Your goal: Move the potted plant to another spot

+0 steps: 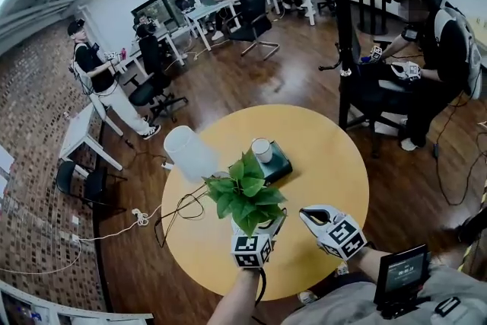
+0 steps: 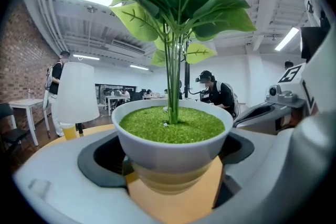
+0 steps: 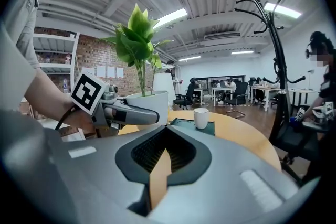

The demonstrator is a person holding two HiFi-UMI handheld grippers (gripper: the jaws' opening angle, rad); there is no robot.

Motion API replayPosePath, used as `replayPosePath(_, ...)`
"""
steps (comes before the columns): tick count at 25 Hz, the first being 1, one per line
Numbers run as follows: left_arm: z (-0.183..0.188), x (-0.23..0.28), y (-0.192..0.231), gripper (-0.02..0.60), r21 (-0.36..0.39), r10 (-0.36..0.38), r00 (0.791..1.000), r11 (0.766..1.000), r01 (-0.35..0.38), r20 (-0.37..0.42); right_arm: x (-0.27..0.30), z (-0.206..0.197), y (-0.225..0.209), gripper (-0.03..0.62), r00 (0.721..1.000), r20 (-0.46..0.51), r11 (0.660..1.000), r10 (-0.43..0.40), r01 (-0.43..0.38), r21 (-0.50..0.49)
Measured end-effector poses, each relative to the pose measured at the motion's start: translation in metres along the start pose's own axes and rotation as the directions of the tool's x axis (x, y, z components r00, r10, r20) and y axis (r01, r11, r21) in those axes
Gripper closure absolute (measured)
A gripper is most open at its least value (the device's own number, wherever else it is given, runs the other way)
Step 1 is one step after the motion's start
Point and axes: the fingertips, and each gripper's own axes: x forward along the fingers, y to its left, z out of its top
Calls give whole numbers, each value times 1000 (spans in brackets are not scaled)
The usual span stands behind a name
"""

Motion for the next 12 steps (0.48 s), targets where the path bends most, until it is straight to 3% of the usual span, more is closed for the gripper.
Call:
replayPosePath(6, 1, 29, -38, 63, 4, -33, 999, 999, 33, -10, -26, -5, -36, 594, 999, 23, 999, -32, 32, 2)
replayPosePath(12, 13, 105, -106, 63, 2, -28, 1000, 1000, 28, -9, -67, -17, -120, 594, 1000, 17, 1000, -4, 4, -6)
